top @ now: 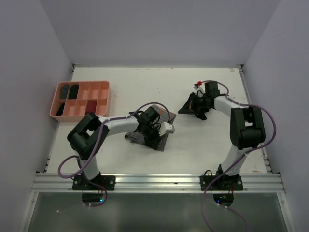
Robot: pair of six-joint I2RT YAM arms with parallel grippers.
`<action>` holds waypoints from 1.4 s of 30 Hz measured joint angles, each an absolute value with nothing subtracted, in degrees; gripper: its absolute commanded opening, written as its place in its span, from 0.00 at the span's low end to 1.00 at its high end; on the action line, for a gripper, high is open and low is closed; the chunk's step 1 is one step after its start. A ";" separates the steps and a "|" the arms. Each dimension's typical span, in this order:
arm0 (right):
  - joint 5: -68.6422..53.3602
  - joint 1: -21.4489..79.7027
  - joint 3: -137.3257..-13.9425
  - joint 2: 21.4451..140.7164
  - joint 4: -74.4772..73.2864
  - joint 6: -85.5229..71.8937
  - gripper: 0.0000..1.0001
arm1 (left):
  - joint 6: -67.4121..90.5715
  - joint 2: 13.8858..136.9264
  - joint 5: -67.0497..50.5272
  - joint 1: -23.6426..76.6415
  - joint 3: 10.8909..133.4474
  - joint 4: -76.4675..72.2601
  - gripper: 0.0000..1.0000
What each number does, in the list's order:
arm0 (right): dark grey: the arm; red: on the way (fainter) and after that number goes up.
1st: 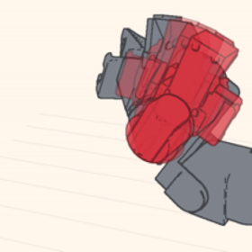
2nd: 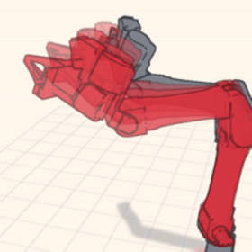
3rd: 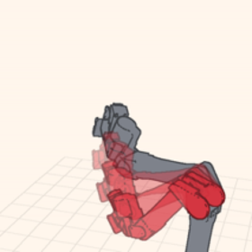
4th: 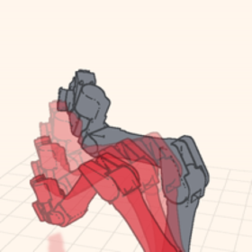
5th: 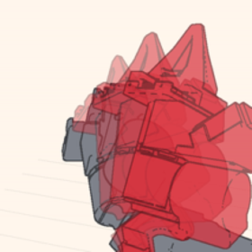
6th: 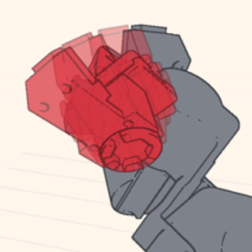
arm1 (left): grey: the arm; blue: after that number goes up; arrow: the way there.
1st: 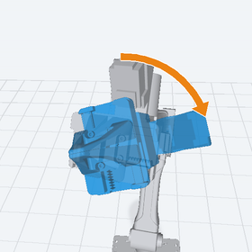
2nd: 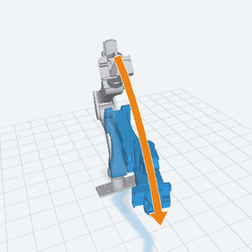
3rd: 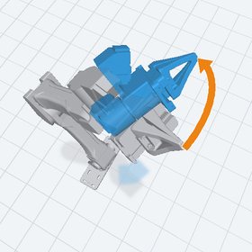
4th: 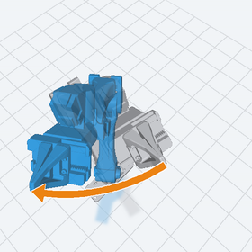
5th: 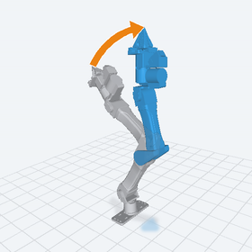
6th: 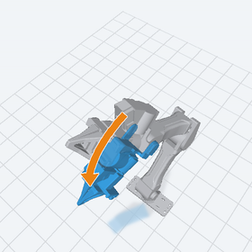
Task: Roll the underwear
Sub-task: Fold the underwear
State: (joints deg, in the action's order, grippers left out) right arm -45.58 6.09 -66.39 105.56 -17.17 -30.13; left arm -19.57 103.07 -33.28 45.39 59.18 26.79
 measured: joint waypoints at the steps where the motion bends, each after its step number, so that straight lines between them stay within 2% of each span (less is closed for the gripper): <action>1: -46.17 7.16 -63.72 104.18 -16.43 -31.18 0.00 | -19.27 103.33 -33.54 45.36 59.48 26.83 0.00; 5: -48.21 14.37 -50.68 101.21 -9.47 -39.22 0.00 | -18.57 103.96 -34.30 45.04 59.96 26.85 0.00; 8: -48.77 18.09 -47.07 101.21 -7.27 -42.85 0.00 | -18.37 104.09 -34.54 44.95 60.03 26.87 0.00; 15: -48.10 21.02 -47.07 101.23 -2.72 -44.93 0.00 | -17.41 104.77 -35.14 44.40 60.66 26.98 0.00; 26: -45.54 22.17 -49.45 107.02 -6.68 -43.42 0.00 | -15.97 106.28 -36.25 43.20 61.95 26.94 0.00; 42: -45.58 22.17 -56.07 107.70 -9.65 -41.30 0.00 | -15.35 110.59 -38.65 38.70 66.37 25.80 0.00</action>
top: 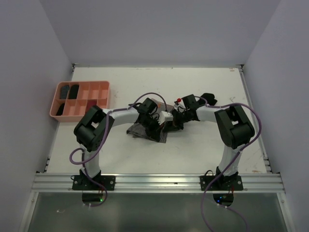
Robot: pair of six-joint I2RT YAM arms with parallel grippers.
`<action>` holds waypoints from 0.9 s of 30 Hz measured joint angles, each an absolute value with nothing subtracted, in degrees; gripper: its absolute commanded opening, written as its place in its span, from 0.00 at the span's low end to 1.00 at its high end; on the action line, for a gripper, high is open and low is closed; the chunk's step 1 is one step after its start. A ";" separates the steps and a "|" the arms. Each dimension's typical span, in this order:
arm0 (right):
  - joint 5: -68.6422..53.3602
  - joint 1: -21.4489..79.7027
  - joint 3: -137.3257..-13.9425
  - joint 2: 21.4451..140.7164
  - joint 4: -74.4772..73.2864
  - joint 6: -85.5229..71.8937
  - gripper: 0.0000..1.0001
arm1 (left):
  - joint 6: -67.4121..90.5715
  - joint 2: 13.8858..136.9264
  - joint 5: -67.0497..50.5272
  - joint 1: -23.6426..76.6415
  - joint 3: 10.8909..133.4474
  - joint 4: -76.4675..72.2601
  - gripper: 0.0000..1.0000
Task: Roll the underwear
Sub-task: Fold the underwear
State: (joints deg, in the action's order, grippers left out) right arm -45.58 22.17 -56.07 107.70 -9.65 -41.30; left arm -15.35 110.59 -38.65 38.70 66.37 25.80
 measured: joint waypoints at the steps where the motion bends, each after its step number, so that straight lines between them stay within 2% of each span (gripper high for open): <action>1: -45.58 22.17 -56.05 107.83 -9.76 -41.28 0.00 | -15.35 110.72 -38.65 38.54 66.52 25.71 0.00; 14: -46.02 22.11 -57.47 113.38 -11.99 -39.40 0.00 | -14.09 111.04 -39.55 37.45 66.98 24.86 0.00; 27: -47.40 22.11 -58.39 114.65 -11.81 -38.96 0.00 | -10.37 105.56 -36.62 38.87 67.18 24.40 0.00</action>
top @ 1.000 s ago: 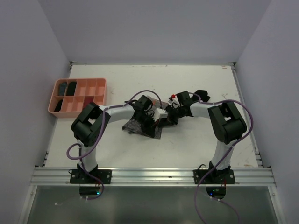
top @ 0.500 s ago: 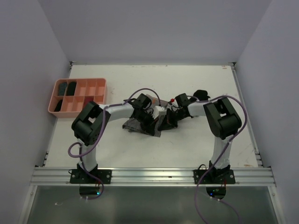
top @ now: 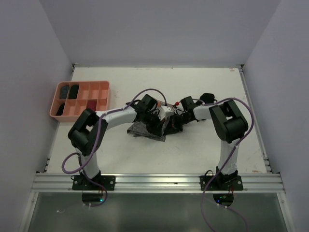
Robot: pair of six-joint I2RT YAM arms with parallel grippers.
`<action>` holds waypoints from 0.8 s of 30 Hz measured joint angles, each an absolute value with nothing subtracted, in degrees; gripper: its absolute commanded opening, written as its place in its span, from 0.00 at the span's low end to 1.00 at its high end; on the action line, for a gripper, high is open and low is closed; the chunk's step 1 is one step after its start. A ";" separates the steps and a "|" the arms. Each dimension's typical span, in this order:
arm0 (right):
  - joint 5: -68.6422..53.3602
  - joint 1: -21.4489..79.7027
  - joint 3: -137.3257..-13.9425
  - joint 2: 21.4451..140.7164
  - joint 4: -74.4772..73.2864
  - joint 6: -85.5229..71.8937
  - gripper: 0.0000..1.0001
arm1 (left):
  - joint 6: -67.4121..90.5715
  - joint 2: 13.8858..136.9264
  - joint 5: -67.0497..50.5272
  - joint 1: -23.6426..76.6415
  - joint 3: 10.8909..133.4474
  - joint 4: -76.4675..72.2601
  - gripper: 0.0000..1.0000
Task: Roll the underwear
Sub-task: Fold the underwear
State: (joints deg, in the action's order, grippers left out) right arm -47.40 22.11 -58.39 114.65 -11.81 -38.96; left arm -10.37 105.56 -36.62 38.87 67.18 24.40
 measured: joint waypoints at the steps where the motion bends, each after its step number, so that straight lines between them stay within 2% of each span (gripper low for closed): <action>1: -47.53 22.11 -58.43 114.72 -11.73 -38.89 0.00 | -10.00 105.51 -36.62 39.09 67.29 24.27 0.00; 13: -47.83 22.04 -58.48 114.91 -11.38 -38.76 0.00 | -7.44 106.13 -37.80 40.91 67.40 21.26 0.00; 24: -47.92 21.54 -58.81 114.91 -12.27 -37.95 0.01 | -5.13 112.44 -39.07 41.23 66.96 15.14 0.00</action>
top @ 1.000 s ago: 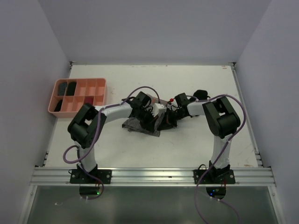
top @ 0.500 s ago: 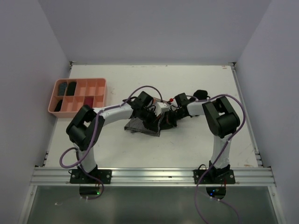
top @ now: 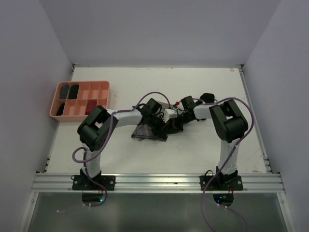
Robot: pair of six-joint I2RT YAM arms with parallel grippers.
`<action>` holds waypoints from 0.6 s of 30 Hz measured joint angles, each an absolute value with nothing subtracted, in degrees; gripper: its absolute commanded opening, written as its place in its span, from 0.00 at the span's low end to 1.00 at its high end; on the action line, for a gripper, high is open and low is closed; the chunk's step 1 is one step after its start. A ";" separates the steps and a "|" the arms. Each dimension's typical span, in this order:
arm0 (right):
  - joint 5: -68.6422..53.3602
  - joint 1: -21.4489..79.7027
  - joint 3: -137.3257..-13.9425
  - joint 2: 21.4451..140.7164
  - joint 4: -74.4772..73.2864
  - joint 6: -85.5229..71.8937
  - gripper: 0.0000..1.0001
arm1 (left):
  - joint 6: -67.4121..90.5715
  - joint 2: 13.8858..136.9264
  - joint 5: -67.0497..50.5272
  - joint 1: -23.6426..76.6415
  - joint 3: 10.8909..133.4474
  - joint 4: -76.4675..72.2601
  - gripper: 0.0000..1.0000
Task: Roll the underwear
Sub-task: Fold the underwear
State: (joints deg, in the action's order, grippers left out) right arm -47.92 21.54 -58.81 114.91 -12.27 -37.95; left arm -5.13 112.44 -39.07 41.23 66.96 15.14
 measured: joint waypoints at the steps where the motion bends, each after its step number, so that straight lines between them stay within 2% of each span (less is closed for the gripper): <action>1: -47.70 21.43 -59.18 114.89 -13.26 -37.45 0.03 | -4.97 112.68 -39.48 41.21 66.96 14.57 0.00; 6: -45.19 20.16 -62.06 114.26 -20.86 -33.32 0.15 | -3.40 113.56 -42.09 40.49 66.08 11.60 0.00; 15: -42.50 13.63 -70.87 111.66 -30.41 -27.81 0.16 | -2.48 114.02 -44.58 39.44 65.10 9.61 0.00; 18: -42.61 13.15 -73.03 111.81 -29.39 -28.95 0.20 | -2.37 114.10 -44.80 39.38 65.08 9.47 0.00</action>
State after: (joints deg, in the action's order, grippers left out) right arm -42.61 13.15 -73.03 111.81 -29.39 -28.95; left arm -2.37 114.10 -44.80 39.38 65.08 9.47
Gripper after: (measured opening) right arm 0.181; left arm 0.005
